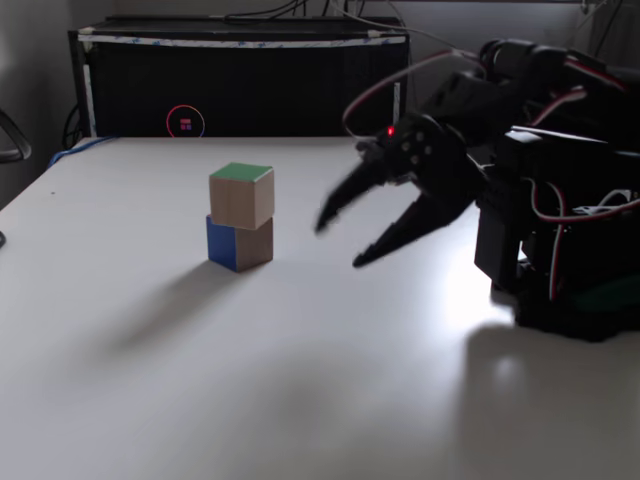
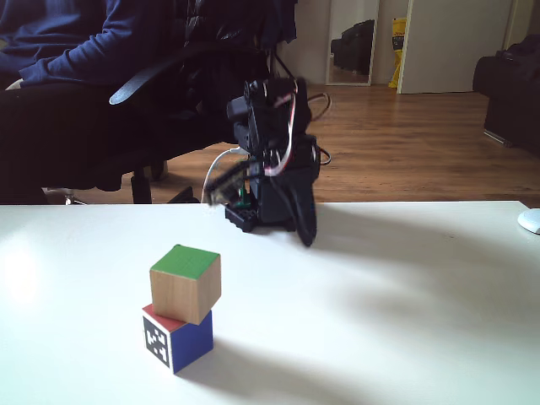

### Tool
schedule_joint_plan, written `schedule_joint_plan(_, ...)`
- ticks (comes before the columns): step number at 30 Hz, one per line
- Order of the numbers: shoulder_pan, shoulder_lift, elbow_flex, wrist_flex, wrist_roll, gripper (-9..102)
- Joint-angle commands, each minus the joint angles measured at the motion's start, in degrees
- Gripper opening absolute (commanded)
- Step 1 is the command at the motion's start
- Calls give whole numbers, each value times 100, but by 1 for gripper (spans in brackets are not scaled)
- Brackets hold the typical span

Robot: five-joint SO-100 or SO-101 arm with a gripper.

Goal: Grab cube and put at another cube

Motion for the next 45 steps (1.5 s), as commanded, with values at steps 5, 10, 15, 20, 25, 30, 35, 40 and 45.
schedule_joint_plan(5, 185, 114, 281, 158, -413, 0)
schedule_joint_plan(10, 360, 114, 281, 404, -800, 0)
schedule_joint_plan(15, 633, 114, 255, 545, -1020, 0)
schedule_joint_plan(20, 571, 114, 255, 545, -1116, 0)
schedule_joint_plan(25, 694, 114, 255, 554, -1318, 0)
schedule_joint_plan(30, 729, 114, 255, 554, -1345, 0)
schedule_joint_plan(35, 729, 114, 255, 554, -1345, 0)
schedule_joint_plan(40, 791, 114, 255, 554, -1292, 0)
schedule_joint_plan(45, 791, 114, 255, 554, -1283, 0)
